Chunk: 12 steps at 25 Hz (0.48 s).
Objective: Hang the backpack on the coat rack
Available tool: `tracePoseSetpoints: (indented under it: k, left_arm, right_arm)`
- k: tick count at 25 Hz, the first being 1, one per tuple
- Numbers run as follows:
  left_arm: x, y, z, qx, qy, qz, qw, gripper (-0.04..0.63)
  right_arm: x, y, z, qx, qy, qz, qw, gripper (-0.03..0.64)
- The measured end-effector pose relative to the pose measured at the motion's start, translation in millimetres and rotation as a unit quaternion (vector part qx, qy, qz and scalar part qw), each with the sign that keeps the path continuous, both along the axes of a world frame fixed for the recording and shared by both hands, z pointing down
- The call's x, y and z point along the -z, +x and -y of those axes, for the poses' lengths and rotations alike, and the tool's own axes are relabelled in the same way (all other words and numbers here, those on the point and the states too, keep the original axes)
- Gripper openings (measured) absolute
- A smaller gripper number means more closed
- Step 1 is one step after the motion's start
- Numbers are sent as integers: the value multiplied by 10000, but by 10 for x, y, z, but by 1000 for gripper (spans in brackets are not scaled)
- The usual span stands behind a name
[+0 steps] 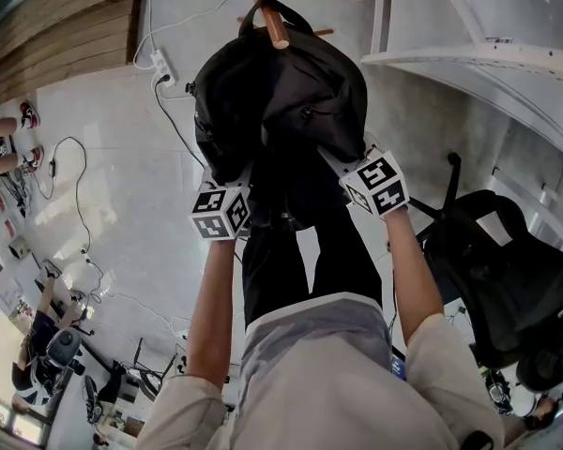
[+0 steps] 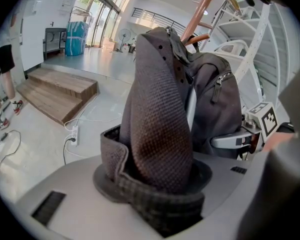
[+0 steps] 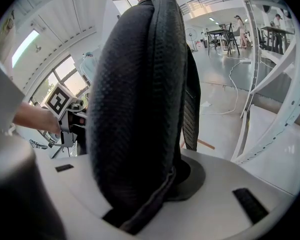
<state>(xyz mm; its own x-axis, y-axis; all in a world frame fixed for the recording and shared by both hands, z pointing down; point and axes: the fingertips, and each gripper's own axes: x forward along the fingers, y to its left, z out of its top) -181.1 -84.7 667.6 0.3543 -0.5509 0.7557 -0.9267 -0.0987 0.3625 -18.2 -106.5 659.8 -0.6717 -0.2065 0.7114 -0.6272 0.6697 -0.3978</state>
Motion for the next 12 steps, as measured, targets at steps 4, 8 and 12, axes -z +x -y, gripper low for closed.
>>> tracePoseSetpoints:
  k: [4,8,12]
  left_arm:
    - [-45,-8,40,-24,27,40,10000,190]
    - [-91,-28,84,-27,58,96,9999,193]
    - [-147,-49,130,-42,99,157,9998,195]
  right_arm:
    - [-46,-3,30,-8,-3,29,10000,147]
    - [-95,-15,67,-16,21,60,10000,149]
    - [-156,-26,104,-24,29,87,10000,155]
